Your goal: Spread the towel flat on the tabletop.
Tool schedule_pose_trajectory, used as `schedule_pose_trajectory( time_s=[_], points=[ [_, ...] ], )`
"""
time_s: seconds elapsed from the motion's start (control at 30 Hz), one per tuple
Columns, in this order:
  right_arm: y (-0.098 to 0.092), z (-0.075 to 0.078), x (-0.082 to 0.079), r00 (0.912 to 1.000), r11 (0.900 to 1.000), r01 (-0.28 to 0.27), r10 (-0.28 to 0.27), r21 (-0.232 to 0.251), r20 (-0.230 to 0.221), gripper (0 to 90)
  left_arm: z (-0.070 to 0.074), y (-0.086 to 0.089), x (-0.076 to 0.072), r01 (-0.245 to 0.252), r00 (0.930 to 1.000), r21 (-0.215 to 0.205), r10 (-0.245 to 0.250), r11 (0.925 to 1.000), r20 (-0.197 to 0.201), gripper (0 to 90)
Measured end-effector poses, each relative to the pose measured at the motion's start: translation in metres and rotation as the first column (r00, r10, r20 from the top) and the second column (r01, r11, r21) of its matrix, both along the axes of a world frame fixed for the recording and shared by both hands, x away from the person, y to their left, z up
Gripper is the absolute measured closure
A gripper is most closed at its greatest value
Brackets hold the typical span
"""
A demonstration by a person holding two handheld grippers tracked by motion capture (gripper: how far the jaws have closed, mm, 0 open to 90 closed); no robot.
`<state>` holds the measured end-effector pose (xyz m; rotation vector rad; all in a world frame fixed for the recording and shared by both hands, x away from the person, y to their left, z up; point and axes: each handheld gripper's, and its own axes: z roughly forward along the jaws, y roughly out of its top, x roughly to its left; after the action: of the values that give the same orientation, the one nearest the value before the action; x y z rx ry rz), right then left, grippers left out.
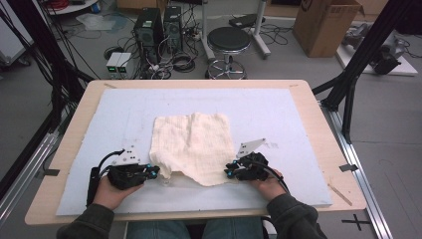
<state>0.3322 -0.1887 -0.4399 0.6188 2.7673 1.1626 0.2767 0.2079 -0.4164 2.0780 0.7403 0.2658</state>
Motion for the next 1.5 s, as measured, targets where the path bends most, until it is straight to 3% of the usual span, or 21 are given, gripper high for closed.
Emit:
schedule_pose_trajectory(
  time_s=[0.13, 0.27, 0.4, 0.47, 0.57, 0.77, 0.83, 0.9, 0.97, 1.07, 1.5],
  points=[
    [0.0, 0.0, 0.0, 1.0, 1.0, 0.0, 0.0, 0.002, 0.0, 73.7, 0.001, 0.007, -0.006, 0.009, 0.9999, 0.008, -0.009, 0.9999, -0.006, 87.4],
    [0.0, 0.0, 0.0, 1.0, 1.0, 0.0, 0.0, -0.001, 0.008, 72.9, 0.006, 0.018, -0.01, -0.013, 0.9999, -0.032, 0.013, 0.9994, 0.002, 86.9],
    [0.001, 0.002, -0.003, 0.9994, 0.999, -0.032, 0.032, -0.007, 0.01, 63.3, 0.012, 0.024, -0.01, -0.016, 0.9998, -0.107, 0.015, 0.9941, -0.008, 73.8],
    [-0.002, 0.005, -0.006, 0.998, 0.998, -0.056, 0.056, -0.012, 0.027, 61.2, 0.01, 0.02, -0.011, 0.011, 0.9999, -0.104, -0.012, 0.9945, -0.008, 68.8],
    [-0.008, 0.009, -0.01, 0.9954, 0.995, -0.093, 0.092, 0.02, 0.025, 57.9, 0.005, 0.012, -0.01, 0.056, 0.9977, -0.062, -0.058, 0.9965, -0.034, 62.4],
    [-0.01, 0.003, -0.01, 0.9934, 0.993, -0.112, 0.112, -0.026, 0.021, 58.1, -0.01, -0.001, -0.008, 0.101, 0.9908, 0.04, -0.097, 0.994, -0.095, 55.9],
    [-0.01, 0.002, -0.009, 0.9933, 0.993, -0.112, 0.112, -0.026, 0.027, 64.9, -0.014, -0.002, -0.007, 0.095, 0.9906, 0.062, -0.089, 0.9935, -0.104, 56.3],
    [-0.011, 0.003, -0.009, 0.9941, 0.994, -0.103, 0.104, -0.034, 0.032, 77.4, -0.018, 0.0, -0.005, 0.094, 0.9888, 0.078, -0.084, 0.9925, -0.124, 59.0],
    [-0.012, 0.003, -0.008, 0.9939, 0.993, -0.109, 0.11, -0.032, 0.012, 88.4, -0.02, 0.0, -0.003, 0.079, 0.99, 0.077, -0.069, 0.9939, -0.123, 64.7],
    [-0.015, 0.004, -0.008, 0.9915, 0.991, -0.13, 0.13, -0.031, -0.001, 89.2, -0.02, 0.001, -0.002, 0.072, 0.9902, 0.073, -0.063, 0.9947, -0.125, 69.2],
    [-0.027, 0.008, -0.026, 0.9892, 0.989, -0.146, 0.146, -0.024, -0.016, 89.5, -0.02, -0.001, -0.002, 0.082, 0.9899, 0.073, -0.073, 0.994, -0.121, 67.1]
  ],
)
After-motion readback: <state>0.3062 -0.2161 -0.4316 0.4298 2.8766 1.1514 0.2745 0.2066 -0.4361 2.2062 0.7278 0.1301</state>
